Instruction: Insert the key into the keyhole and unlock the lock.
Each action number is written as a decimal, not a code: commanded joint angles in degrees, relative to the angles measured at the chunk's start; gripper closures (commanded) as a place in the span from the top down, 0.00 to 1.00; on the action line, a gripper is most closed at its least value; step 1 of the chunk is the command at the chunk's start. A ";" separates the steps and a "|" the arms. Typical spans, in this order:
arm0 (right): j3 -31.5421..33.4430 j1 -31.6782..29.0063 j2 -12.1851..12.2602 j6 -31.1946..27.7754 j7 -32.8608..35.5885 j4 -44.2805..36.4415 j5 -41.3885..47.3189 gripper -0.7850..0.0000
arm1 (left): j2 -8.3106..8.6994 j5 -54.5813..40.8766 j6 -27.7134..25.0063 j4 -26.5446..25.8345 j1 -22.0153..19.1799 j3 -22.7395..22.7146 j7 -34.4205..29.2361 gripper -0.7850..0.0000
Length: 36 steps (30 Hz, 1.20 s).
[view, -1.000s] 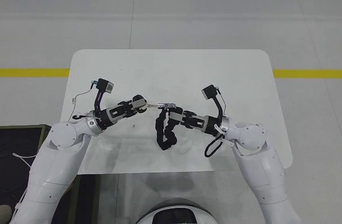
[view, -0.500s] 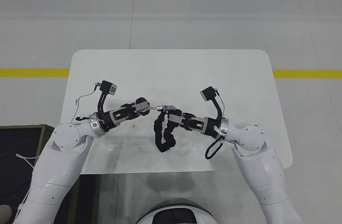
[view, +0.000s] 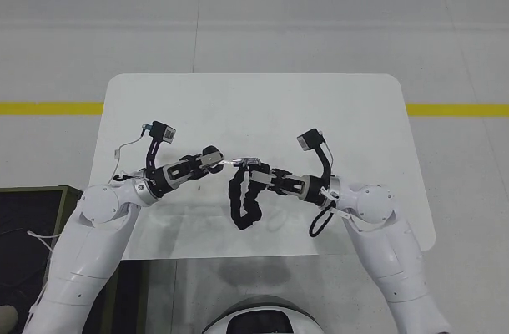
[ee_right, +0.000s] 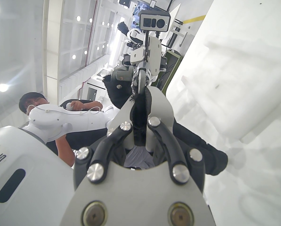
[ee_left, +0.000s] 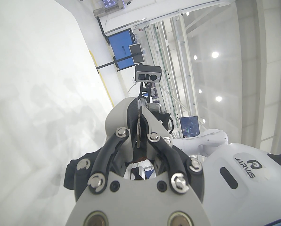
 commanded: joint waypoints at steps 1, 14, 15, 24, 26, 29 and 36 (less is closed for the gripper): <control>-0.18 0.06 0.05 -0.07 -0.29 0.04 -0.01 0.00 | -0.12 -0.12 -0.07 -0.09 0.09 0.01 0.25 0.00; 1.20 -0.11 0.78 -0.51 -2.50 -0.11 -0.46 0.00 | -0.67 0.31 -0.62 0.33 0.00 -1.48 1.50 0.00; 1.70 -0.10 0.91 -0.19 -2.19 -0.24 -0.21 0.00 | -0.70 0.27 -0.82 0.48 -0.04 -1.72 1.56 0.00; 3.76 -0.30 1.47 1.50 -0.68 -1.24 1.90 0.00 | -0.97 -2.09 -1.64 1.94 -0.50 -1.67 1.22 0.00; 3.72 -0.71 1.48 1.63 -0.94 -1.36 1.92 0.00 | -1.05 -2.21 -1.57 1.26 0.29 -2.26 3.64 0.00; 3.66 -2.17 1.71 2.65 -1.00 -3.38 1.85 0.00 | -1.64 4.04 -5.23 -0.90 0.42 -4.50 18.24 0.00; 3.92 0.66 2.05 5.25 3.39 -1.17 8.42 0.00 | -4.64 34.54 -19.01 -0.68 -2.06 -1.33 53.10 0.00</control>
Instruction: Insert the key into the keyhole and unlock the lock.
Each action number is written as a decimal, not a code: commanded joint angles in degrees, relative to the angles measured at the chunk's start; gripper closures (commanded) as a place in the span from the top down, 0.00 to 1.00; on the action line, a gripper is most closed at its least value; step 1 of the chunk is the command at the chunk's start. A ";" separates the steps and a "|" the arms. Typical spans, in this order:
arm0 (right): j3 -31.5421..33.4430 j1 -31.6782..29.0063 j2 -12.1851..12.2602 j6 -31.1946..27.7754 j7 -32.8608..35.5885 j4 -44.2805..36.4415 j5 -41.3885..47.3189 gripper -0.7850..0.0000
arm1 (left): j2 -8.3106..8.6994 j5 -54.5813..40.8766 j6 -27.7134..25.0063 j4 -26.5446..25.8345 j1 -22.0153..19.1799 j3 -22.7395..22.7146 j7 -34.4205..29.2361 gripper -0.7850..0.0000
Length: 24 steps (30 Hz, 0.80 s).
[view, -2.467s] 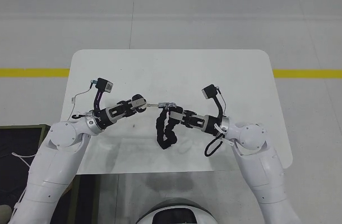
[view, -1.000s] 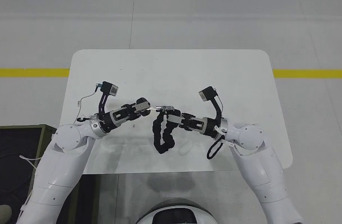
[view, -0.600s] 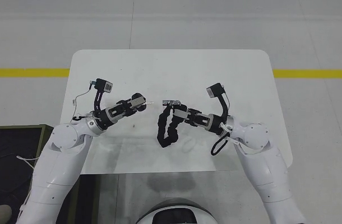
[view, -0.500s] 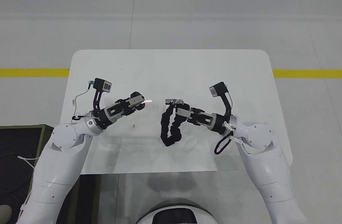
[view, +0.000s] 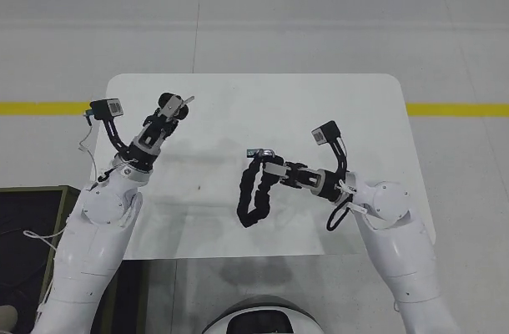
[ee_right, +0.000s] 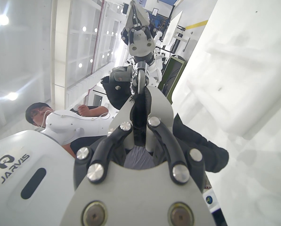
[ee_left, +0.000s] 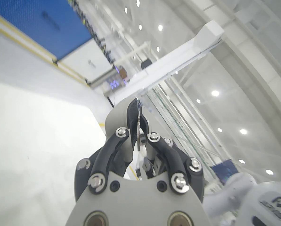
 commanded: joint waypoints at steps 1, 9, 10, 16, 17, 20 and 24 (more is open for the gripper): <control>0.28 1.03 0.12 0.90 1.68 0.96 2.10 0.00 | -1.08 18.20 -4.16 0.62 -1.05 1.15 15.28 0.00; 2.36 5.07 0.77 2.81 7.84 5.47 8.89 0.00 | -4.73 82.11 14.03 5.96 -3.61 9.31 65.63 0.00; 2.57 5.44 0.86 3.10 8.61 6.02 9.63 0.00 | -4.99 86.01 17.65 7.65 -4.26 9.93 68.51 0.00; 3.52 6.36 1.11 2.94 9.27 7.19 10.32 0.00 | -5.76 86.09 22.04 11.27 -5.11 10.92 67.97 0.00; 3.52 6.36 1.11 2.94 9.27 7.19 10.32 0.00 | -5.76 86.09 22.04 11.27 -5.11 10.92 67.97 0.00; 3.52 6.36 1.11 2.94 9.27 7.19 10.32 0.00 | -5.76 86.09 22.04 11.27 -5.11 10.92 67.97 0.00; 5.94 2.55 1.70 4.64 8.79 3.40 13.08 0.00 | -4.88 104.40 30.18 5.66 -4.21 8.09 70.49 0.00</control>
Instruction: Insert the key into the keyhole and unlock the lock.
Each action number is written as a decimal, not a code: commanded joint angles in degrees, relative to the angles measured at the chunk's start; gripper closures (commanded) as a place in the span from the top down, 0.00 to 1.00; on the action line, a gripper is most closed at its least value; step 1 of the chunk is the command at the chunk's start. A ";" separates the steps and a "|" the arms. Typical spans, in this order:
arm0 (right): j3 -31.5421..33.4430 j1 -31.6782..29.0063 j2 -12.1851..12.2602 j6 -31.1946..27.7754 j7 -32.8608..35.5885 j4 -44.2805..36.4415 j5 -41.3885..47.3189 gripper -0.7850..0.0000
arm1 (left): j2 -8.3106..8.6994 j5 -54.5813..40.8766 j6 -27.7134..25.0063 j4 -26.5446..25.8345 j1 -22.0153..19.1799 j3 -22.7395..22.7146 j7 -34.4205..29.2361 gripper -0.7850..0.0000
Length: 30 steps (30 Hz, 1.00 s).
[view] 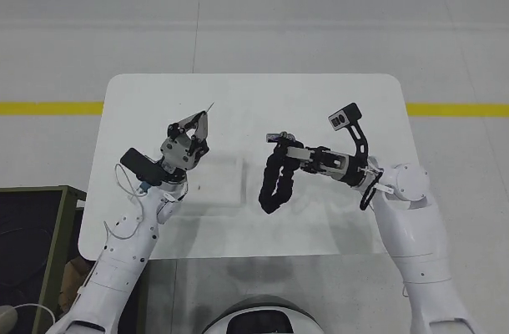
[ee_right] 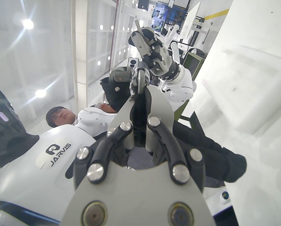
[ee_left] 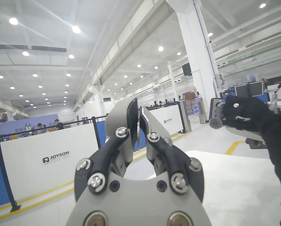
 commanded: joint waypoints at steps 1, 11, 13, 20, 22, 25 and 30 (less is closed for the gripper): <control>1.59 -0.34 0.34 1.36 1.44 -0.40 2.65 0.00 | 0.51 17.48 3.83 -2.21 -0.78 -0.98 4.09 0.00; 5.93 2.48 2.21 7.51 15.72 3.13 12.54 0.00 | 1.20 36.58 8.09 3.68 -7.40 0.05 26.41 0.00; 6.10 2.92 2.51 7.08 17.16 3.38 11.37 0.00 | 1.02 34.73 7.87 3.97 -7.34 0.11 26.78 0.00; 6.03 1.40 2.57 6.60 16.57 2.26 10.73 0.00 | 1.02 34.73 7.87 3.97 -7.34 0.11 26.78 0.00; 5.64 -1.34 2.87 6.26 14.83 -1.24 7.55 0.00 | 1.09 35.95 8.12 1.64 -5.10 0.41 26.23 0.00; 4.28 -1.77 3.32 8.03 15.14 -3.60 3.55 0.00 | 1.78 39.72 8.37 -0.01 -4.41 -2.07 27.97 0.00; 1.42 -0.49 3.85 12.03 15.84 -4.91 -0.57 0.00 | 3.43 42.00 6.55 -0.29 -4.92 -4.27 29.01 0.00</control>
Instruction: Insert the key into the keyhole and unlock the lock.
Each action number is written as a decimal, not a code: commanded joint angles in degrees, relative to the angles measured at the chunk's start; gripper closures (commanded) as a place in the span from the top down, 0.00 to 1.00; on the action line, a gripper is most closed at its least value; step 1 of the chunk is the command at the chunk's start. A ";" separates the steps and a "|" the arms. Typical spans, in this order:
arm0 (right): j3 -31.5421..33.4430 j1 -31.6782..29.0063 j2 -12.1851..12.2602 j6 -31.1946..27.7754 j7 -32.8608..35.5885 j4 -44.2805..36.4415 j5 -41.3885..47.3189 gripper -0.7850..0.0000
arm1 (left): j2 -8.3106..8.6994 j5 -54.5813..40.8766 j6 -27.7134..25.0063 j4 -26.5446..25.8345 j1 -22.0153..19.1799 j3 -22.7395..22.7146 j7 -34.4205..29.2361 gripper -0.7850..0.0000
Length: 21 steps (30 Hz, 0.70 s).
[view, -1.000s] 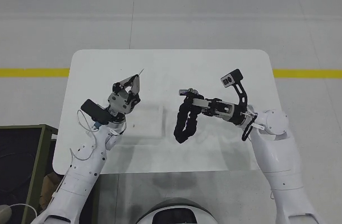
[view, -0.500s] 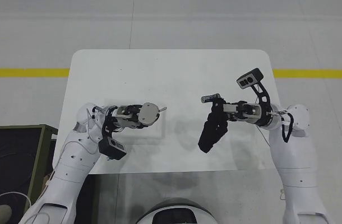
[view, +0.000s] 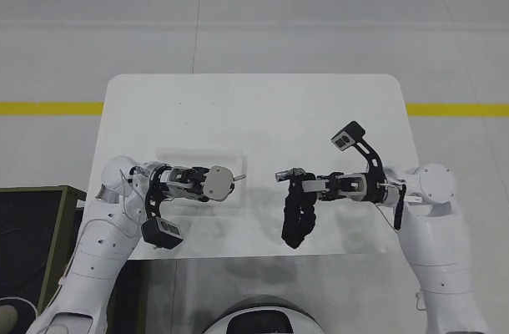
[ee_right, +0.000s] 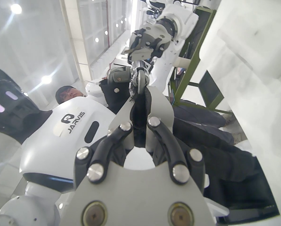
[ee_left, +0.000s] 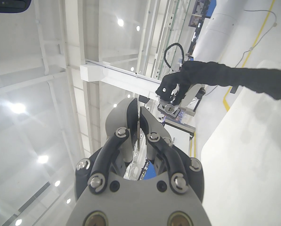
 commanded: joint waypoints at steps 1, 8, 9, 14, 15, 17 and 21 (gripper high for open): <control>-1.18 0.66 0.06 1.18 0.29 -0.04 0.26 0.00 | 0.84 0.83 0.00 0.50 -0.43 -0.47 -0.08 0.00; -3.44 2.46 0.13 3.02 -0.53 0.48 -0.73 0.00 | 2.63 -0.24 1.26 0.03 -0.36 0.06 -0.08 0.00; -3.44 2.46 0.13 3.02 -0.53 0.48 -0.73 0.00 | 2.63 -0.24 1.26 0.03 -0.36 0.06 -0.08 0.00; -3.44 2.46 0.13 3.02 -0.53 0.48 -0.73 0.00 | 2.63 -0.24 1.26 0.03 -0.36 0.06 -0.08 0.00; -3.44 2.46 0.13 3.02 -0.53 0.48 -0.73 0.00 | 2.63 -0.24 1.26 0.03 -0.36 0.06 -0.08 0.00; -3.58 -0.11 0.32 3.73 -3.29 -1.36 -2.95 0.00 | 2.63 -0.24 1.26 0.03 -0.36 0.06 -0.08 0.00; -3.89 0.76 0.49 8.01 -5.14 -2.96 -1.34 0.00 | 3.04 2.28 0.96 -3.26 3.10 -1.26 -2.58 0.00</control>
